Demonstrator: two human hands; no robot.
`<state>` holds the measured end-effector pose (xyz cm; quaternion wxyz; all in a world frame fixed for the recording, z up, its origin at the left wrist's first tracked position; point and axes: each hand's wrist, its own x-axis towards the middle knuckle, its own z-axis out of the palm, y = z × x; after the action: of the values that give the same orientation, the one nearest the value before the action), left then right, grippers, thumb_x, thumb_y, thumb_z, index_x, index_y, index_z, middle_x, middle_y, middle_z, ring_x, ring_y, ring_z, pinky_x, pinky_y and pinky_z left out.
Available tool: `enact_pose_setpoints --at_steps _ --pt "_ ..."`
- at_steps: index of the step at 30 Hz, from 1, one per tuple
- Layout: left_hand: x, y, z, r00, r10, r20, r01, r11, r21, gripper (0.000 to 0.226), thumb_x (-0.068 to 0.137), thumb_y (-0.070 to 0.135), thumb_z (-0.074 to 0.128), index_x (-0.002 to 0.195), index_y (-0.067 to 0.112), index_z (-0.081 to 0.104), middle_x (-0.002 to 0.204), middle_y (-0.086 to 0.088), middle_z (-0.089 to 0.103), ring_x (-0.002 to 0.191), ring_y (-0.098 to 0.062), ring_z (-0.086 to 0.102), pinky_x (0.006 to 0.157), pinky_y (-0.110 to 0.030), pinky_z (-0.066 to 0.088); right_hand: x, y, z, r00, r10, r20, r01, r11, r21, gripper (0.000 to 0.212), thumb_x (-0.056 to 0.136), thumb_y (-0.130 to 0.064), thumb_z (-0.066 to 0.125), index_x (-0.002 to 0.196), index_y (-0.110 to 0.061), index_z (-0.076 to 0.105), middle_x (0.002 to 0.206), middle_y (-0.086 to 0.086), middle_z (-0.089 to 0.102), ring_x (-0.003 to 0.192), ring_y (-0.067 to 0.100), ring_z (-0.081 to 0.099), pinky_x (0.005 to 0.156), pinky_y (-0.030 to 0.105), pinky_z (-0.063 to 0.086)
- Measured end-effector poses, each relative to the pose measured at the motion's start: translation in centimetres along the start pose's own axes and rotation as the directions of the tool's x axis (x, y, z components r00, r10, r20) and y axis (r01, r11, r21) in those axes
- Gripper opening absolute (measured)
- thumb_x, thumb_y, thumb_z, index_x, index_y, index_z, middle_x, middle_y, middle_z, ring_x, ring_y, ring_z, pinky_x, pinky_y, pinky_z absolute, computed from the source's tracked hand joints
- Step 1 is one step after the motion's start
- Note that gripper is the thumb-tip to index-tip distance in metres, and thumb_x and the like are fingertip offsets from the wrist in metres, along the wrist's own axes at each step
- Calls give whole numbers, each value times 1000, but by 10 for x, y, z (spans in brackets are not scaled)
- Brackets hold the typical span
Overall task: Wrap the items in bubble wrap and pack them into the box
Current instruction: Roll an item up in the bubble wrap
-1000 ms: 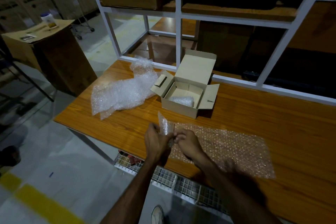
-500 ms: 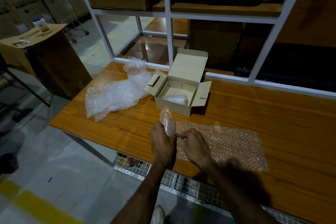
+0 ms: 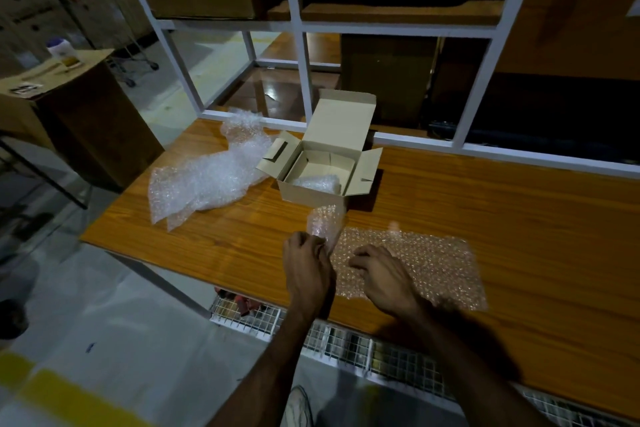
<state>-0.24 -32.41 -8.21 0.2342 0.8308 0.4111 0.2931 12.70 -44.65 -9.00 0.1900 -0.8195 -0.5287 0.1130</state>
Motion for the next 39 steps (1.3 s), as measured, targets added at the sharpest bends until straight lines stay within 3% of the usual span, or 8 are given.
enact_pose_setpoints --at_steps 5,11,17,22,25,30,34,39 --pt "-3 4 2 996 -61 -67 47 981 -190 45 93 44 66 124 12 61 112 0 55 97 -15 50 75 -29 48 -13 16 -6 1000 -11 0 11 1000 -14 35 99 -22 61 129 -38 66 141 -14 55 127 12 48 106 39 45" --pt "-8 8 12 992 -81 -100 65 986 -157 55 95 61 56 113 10 65 118 -3 49 103 -15 48 80 -29 50 -32 29 -14 1000 -3 18 3 1000 4 37 100 -21 59 132 -38 66 148 -10 53 134 13 47 113 46 41" --pt "-27 22 19 996 73 -51 -71 997 29 32 108 39 49 108 19 75 119 -9 58 107 -21 49 85 -44 49 -46 31 -22 999 -3 37 1 999 37 35 104 -22 54 135 -33 65 153 -7 51 140 14 43 119 46 36" --pt "-22 29 13 998 -20 67 17 998 55 19 96 12 70 114 13 75 124 -7 63 116 -17 46 94 -29 39 -53 36 -25 999 -4 32 2 996 85 32 103 -24 59 133 -30 67 154 -9 50 140 12 43 119 36 34" --pt "-26 33 13 1000 4 22 -3 998 -60 15 98 16 68 113 13 68 113 2 60 107 -15 48 83 -26 37 -56 38 -28 999 -2 42 -3 992 124 31 102 -22 60 131 -29 69 154 -10 50 141 10 43 118 33 34" --pt "-19 31 18 987 -134 94 149 974 -172 62 82 12 86 136 10 55 133 -4 48 108 -17 55 82 -30 57 -62 38 -34 999 35 36 -40 988 151 30 102 -19 61 129 -28 69 154 -12 51 140 7 44 117 31 34" --pt "-25 36 20 987 -153 44 159 970 -185 49 81 25 85 121 7 62 122 -2 48 107 -21 52 82 -34 54 -69 41 -39 998 58 34 -63 987 149 29 103 -20 60 128 -28 70 151 -10 54 138 9 47 116 31 33" --pt "-34 33 32 999 -42 10 42 999 1 34 87 27 82 112 12 64 114 -7 60 108 -24 50 90 -40 44 -74 43 -43 997 78 18 -80 982 169 27 104 -19 58 127 -24 72 145 -10 60 132 8 52 106 21 32"
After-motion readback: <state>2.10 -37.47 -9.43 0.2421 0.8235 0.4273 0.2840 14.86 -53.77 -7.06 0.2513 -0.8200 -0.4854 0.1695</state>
